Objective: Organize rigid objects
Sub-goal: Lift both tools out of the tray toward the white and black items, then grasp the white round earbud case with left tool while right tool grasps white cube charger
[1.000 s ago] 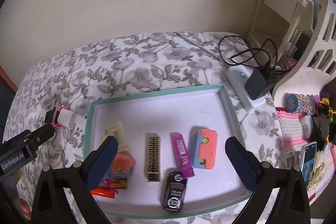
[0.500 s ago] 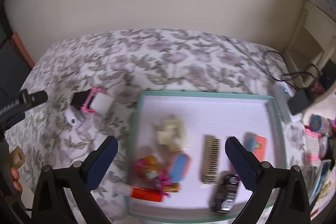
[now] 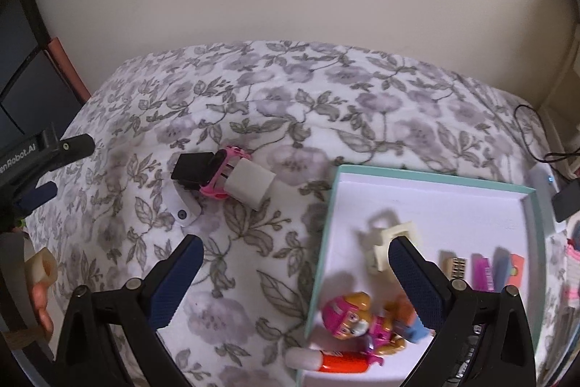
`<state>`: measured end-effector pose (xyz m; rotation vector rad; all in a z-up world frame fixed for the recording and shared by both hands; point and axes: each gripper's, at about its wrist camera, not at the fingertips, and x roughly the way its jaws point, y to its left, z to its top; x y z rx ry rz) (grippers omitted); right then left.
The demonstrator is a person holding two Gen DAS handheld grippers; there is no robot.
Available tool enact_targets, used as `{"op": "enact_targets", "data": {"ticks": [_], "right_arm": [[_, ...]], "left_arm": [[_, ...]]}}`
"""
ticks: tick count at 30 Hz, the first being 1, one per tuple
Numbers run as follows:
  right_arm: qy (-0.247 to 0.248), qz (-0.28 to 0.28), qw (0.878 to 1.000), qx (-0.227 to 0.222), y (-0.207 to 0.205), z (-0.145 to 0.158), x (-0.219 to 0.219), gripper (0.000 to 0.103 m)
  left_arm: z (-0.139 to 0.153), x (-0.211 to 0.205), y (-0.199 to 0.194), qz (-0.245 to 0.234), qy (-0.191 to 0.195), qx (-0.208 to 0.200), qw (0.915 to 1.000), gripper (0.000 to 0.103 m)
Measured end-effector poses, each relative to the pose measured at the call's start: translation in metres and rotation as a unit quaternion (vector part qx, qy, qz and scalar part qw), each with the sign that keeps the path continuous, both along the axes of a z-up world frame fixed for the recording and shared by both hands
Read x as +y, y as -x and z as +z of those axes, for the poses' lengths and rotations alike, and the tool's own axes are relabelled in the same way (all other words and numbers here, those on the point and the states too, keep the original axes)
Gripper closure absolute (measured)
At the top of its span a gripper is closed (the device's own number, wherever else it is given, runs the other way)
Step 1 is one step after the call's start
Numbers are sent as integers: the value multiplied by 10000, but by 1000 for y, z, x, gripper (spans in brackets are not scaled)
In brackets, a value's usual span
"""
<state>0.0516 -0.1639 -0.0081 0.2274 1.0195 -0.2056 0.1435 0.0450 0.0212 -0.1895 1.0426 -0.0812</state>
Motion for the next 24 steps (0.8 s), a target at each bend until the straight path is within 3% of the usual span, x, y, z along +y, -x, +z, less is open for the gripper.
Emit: {"op": "enact_targets", "data": {"ticks": [6,12,16,24], "right_arm": [[-214,-57,9997,-118,-19,-6,-2,0],[-607,-301,9976,-151,-43,-21,-11,1],[-827,-403,9957,-80,-56,-37,-17,6],[-1189,-503,9916,22,-71,-60,-23,19]], "left_arm": [[-43,-18,-17,-260,217,701,9970,3],[-69,-30,-26,-257,207,1044,9940,3],[-83,-34,-33,-216,356,1259,9912,3],[-102,-40,-39,-153,299,1537,9875,5]]}}
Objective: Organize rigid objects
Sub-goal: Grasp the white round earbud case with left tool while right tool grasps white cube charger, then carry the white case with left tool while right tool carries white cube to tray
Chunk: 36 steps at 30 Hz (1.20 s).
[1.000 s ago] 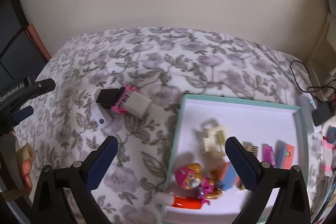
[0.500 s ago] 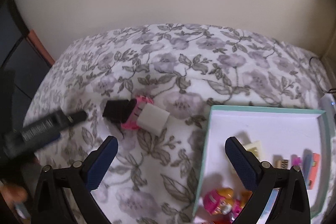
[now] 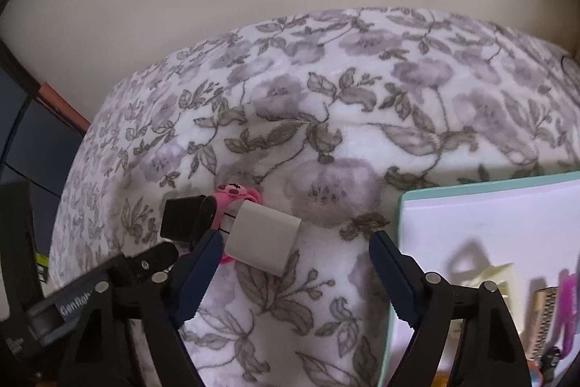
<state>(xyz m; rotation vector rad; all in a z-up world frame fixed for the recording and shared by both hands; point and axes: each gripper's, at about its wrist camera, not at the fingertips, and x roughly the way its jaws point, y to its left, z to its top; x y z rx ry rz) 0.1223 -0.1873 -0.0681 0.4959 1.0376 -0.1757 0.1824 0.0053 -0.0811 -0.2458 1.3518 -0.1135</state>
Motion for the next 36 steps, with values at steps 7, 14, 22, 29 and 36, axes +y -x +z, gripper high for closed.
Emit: {"op": "enact_targets", "data": {"ticks": [7,14,22,29,36], "right_arm": [[-542,-11,9984,-145,-7,-9,2,24],[-648,-111,9978,-94,-6,-14,-2,32],[-484,13,9988,-69,-12,-15,10,36],[-451,6,9989,-122,-11,-14,10,54],[-439,-22,9990,-127,-6,-9,6,55]], "left_arm": [[-13,5,0,115,359,261,9989,9],[-9,11,2,99,487,224,9985,17],[-9,6,2,-11,645,256,9976,50],[-8,13,4,-13,954,262,9951,69],[-1,18,6,54,1008,174,9947,84]]}}
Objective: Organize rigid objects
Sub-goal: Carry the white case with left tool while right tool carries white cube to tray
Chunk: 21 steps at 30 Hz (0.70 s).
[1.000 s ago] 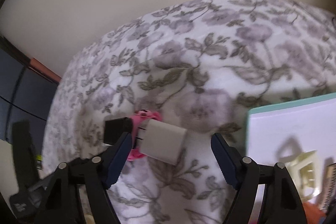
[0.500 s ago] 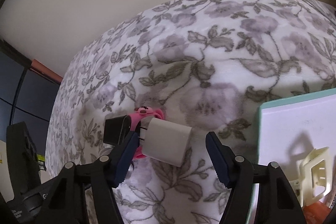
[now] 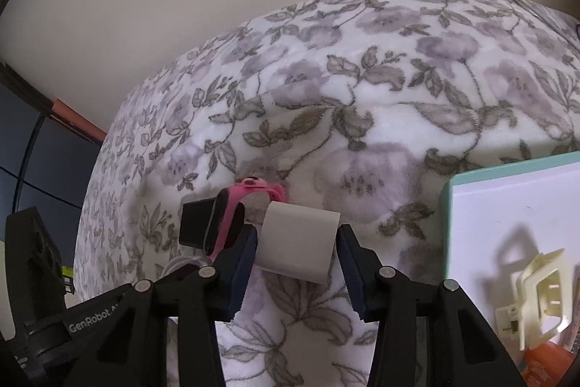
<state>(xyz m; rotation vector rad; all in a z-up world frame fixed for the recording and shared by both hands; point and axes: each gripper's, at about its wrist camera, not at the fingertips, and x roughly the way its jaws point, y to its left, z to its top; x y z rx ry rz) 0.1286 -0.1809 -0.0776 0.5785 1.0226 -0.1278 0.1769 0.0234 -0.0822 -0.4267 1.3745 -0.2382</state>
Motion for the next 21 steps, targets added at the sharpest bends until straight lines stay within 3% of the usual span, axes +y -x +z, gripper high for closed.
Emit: {"op": "enact_targets", "data": {"ticks": [7,21], "right_arm": [[2,-104,9999,-11,13,11,-9,55],[81,-371,9989,-259,60,60,-27,55]], "left_arm": [[7,0,3,20,47,-59,10000,84],[59,-23,28,-370,192,-666,9969,84]]}}
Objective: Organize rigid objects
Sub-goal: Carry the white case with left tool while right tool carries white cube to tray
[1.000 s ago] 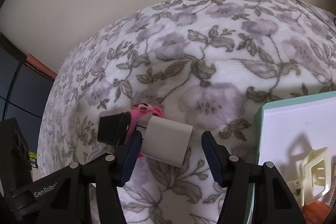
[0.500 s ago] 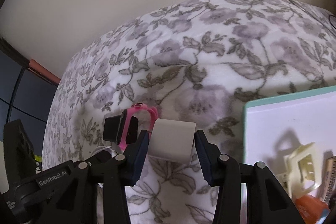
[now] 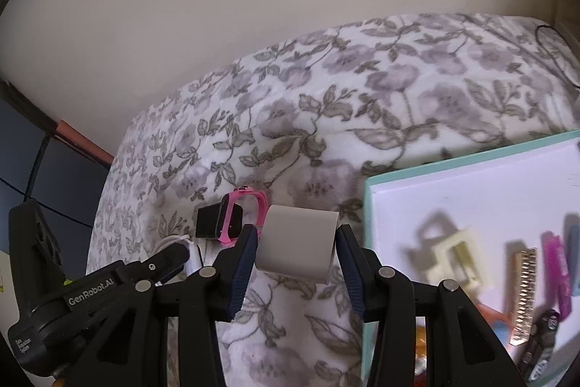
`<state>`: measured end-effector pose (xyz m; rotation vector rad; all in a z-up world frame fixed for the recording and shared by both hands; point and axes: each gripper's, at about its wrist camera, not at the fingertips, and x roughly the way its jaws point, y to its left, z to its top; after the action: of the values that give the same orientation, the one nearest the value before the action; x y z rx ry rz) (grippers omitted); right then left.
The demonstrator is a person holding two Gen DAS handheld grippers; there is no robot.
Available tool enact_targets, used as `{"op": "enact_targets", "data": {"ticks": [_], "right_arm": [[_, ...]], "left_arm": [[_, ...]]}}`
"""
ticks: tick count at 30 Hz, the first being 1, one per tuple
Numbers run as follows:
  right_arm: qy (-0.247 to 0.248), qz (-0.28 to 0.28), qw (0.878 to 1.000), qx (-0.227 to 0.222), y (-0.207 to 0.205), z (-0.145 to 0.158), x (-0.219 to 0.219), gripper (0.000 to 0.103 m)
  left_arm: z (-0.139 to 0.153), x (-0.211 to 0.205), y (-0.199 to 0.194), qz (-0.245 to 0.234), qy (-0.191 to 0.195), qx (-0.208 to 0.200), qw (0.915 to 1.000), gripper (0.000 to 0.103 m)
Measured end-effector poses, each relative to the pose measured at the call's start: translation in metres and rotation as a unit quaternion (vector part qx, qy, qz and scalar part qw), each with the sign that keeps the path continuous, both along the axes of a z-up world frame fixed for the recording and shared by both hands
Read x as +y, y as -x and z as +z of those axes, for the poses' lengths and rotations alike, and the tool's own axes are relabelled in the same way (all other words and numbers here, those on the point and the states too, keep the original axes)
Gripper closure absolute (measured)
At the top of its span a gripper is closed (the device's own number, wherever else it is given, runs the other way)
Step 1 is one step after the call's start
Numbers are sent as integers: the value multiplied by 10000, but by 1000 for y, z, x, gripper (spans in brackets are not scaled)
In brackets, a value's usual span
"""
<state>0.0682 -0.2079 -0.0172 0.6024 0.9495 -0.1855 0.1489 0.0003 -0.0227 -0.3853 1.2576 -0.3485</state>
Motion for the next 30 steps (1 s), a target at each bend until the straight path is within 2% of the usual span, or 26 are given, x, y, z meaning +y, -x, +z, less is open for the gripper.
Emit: {"op": "enact_targets", "data": {"ticks": [8,17,24,30], "right_arm": [[179,-273,9994,-128,45,32,-19,55],[315,-777,9963,-183,99,52,-51,55],[601,-1148,9915,-129,133,66,-79,55],[682,-1470,9866,168,148,54,-106,55]], "left_arm": [[30,-24,24,-382,-8,-389,9985,84],[56,-59,59,-968,66,-715,9927,84],[59,-92,80,-1436,32,-757,9867,84],[42,-123,96,-1852,-70,-664,9804,84]]}}
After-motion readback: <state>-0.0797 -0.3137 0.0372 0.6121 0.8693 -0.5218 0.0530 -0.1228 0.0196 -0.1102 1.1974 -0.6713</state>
